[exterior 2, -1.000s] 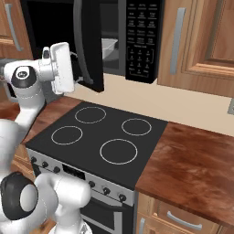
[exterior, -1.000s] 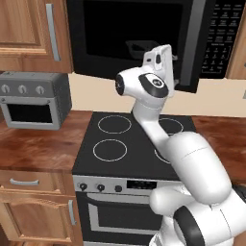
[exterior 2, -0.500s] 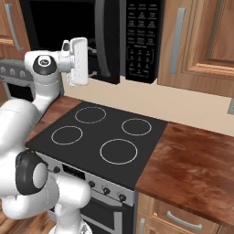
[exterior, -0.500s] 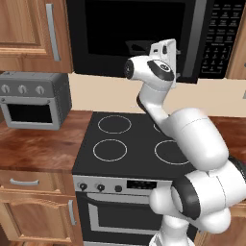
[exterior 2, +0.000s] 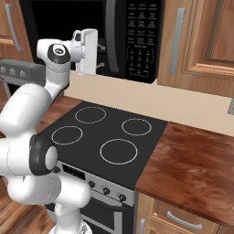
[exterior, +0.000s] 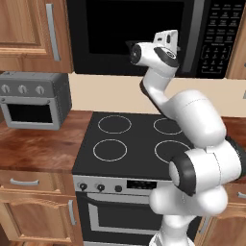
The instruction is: Place the tupperware containing the fish and eggplant meal in the microwave. Close the microwave door and press the start button to reheat the meal.
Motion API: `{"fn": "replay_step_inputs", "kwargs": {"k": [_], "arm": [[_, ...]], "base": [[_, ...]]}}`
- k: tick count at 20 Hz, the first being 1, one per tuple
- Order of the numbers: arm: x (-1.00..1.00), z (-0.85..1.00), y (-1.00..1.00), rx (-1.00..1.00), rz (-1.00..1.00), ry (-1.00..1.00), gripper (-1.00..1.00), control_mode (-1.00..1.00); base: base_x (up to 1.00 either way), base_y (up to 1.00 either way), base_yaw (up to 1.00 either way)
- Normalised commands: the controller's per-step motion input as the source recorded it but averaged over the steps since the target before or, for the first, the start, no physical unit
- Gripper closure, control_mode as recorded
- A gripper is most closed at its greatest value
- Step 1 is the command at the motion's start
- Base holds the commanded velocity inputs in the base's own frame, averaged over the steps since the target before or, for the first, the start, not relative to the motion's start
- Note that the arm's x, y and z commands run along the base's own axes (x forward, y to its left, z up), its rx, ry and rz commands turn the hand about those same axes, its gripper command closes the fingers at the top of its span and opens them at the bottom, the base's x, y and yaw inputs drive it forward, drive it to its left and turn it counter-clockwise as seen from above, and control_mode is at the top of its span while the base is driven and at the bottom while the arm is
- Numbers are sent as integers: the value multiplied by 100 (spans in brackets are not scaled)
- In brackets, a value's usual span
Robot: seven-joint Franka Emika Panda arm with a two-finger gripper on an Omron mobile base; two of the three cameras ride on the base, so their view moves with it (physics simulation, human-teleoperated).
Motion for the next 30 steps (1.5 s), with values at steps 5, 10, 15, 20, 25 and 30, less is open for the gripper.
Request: {"fn": "replay_step_inputs", "kwargs": {"k": [5, 10, 15, 20, 25, 30], "arm": [[58, 0, -54, 8, 6, 0, -100, -100], [-7, -8, -32, 3, 10, -2, -100, -100], [-76, -7, 3, 0, 12, -7, -100, -100], [-68, 9, 28, 0, 8, -24, -100, -100], [-45, 8, 20, 7, 1, -31, -100, -100], [-62, 13, 0, 28, 0, -40, -100, -100]], "base": [[0, 0, 0], [0, 0, 0], [0, 0, 0], [0, 0, 0], [0, 0, 0], [0, 0, 0]]}}
